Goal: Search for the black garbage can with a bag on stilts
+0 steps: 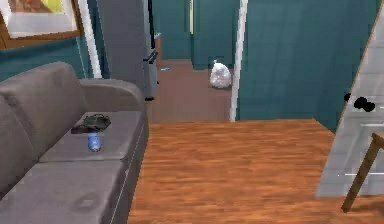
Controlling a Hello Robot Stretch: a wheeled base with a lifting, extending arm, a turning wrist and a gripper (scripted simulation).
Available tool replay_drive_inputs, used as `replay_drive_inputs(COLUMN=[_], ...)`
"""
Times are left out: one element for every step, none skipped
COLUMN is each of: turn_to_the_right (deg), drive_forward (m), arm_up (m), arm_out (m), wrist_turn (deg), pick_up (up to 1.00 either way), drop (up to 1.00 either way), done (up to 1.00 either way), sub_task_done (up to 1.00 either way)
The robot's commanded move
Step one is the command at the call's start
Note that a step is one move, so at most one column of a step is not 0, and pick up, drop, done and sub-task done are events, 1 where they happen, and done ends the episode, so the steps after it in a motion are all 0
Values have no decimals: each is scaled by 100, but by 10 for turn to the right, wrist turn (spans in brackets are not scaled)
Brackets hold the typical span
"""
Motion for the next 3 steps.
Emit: replay_drive_inputs(turn_to_the_right=[0, -30, 0], drive_forward=[100, 0, 100], arm_up=[0, 0, 0], arm_out=[0, 0, 0], wrist_turn=[0, 0, 0], pick_up=[0, 0, 0], drop=[0, 0, 0], done=[0, 0, 0], sub_task_done=[0, 0, 0])
